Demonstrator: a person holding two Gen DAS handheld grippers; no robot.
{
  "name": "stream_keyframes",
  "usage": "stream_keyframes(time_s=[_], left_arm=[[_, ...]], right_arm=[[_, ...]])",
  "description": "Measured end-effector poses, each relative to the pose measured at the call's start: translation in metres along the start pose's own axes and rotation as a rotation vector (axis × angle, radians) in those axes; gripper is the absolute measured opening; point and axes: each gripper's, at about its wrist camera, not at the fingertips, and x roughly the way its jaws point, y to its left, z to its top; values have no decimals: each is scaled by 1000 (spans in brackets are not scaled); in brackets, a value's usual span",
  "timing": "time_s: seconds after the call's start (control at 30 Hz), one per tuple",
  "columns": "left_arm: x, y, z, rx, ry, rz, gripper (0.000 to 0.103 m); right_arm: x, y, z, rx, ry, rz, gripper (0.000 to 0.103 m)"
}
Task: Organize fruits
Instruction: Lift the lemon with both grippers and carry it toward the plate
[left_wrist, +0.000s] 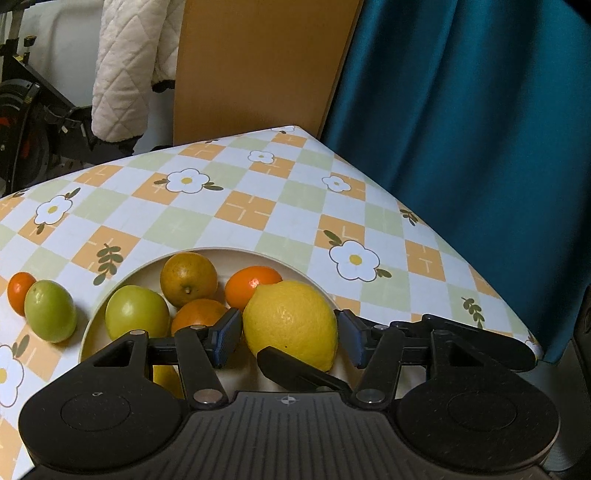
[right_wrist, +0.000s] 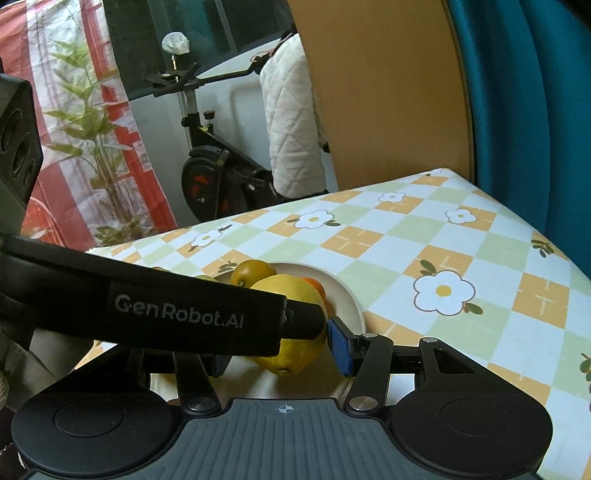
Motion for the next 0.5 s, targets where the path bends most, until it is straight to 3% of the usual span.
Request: stream_keyframes(time_s=[0.5], left_arm=[[10,2,1,5,0,-5,59]], right_arm=[[10,-6,-2,-7,-6,-19,49]])
